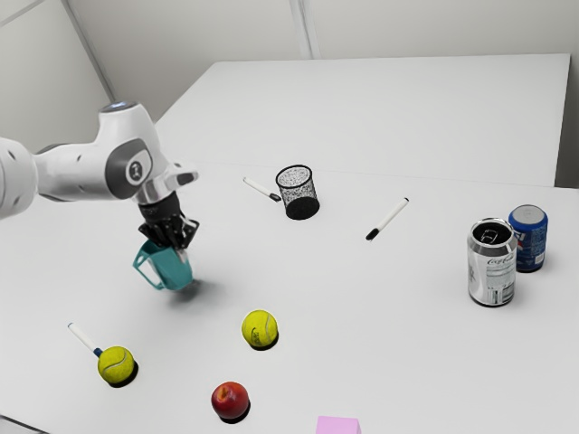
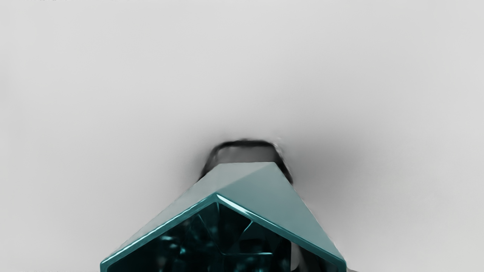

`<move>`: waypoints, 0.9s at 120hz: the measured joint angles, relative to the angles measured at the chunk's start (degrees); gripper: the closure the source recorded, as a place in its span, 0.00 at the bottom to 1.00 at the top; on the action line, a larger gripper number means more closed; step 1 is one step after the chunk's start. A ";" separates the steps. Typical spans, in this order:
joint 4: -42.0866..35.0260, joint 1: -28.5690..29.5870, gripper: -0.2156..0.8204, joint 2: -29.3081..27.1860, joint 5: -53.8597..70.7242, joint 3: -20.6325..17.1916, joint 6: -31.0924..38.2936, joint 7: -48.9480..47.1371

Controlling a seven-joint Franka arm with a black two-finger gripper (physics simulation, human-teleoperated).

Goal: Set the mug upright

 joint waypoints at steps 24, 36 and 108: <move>1.51 -0.92 0.97 1.30 2.04 0.04 -0.23 -2.36; 1.44 -1.12 0.97 1.39 2.37 0.05 -0.28 -3.31; 2.21 -0.23 0.81 6.16 1.59 0.07 3.53 -5.98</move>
